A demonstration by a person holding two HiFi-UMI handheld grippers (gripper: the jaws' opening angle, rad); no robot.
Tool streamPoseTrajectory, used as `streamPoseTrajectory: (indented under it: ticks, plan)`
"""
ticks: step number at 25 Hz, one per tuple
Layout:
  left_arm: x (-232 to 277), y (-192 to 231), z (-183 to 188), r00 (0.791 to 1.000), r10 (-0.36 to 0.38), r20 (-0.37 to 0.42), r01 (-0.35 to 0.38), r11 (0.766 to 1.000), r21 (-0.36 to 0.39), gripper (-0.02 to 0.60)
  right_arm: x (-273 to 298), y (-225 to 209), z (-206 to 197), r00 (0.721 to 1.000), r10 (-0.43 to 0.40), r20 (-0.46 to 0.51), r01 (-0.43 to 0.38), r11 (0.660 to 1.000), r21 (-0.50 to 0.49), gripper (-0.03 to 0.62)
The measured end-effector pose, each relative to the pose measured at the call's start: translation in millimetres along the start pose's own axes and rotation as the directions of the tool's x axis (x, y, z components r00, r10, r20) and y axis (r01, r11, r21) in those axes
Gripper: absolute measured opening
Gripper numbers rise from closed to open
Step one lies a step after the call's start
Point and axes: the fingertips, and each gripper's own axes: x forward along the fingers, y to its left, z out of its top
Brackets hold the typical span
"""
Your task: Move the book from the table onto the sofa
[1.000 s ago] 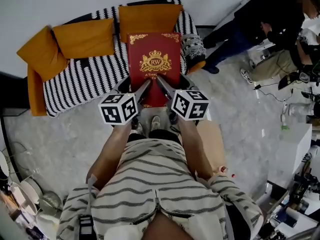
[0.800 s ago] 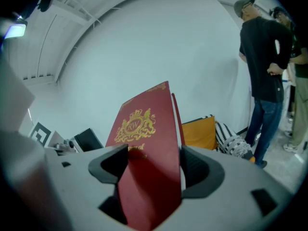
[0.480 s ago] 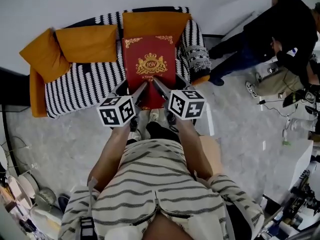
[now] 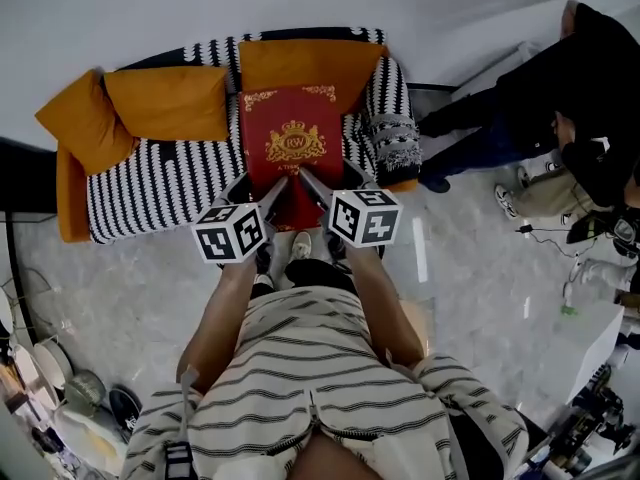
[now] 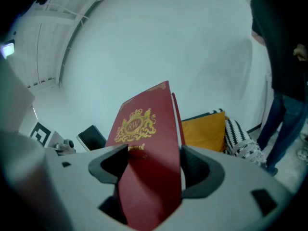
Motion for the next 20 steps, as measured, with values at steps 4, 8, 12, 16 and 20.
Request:
streamPoseTrajectory:
  ticks: [4,8,12,16,20]
  plan:
    - [23,7,-1,1.0,0.019,-0.015,-0.02,1.0,-0.018,0.318,18,-18,0,1.0,0.009,-0.026,-0.009,1.0,0.009,0.351]
    - [30,13,-7,0.999,0.032,-0.027,-0.033,0.999,-0.027,0.318,26,-24,-7,0.999,0.012,-0.042,-0.011,1.0,0.015,0.351]
    - [41,26,-8,0.998,0.034,-0.049,-0.036,0.998,-0.045,0.318,42,-29,-10,0.998,0.003,-0.064,-0.001,1.0,0.027,0.351]
    - [60,49,-6,0.997,0.029,-0.078,-0.034,0.998,-0.053,0.318,69,-36,-14,0.997,-0.01,-0.079,0.014,0.999,0.045,0.351]
    - [72,69,-12,0.994,0.027,-0.109,-0.034,0.997,-0.062,0.318,89,-41,-26,0.996,-0.019,-0.087,0.024,0.998,0.064,0.351]
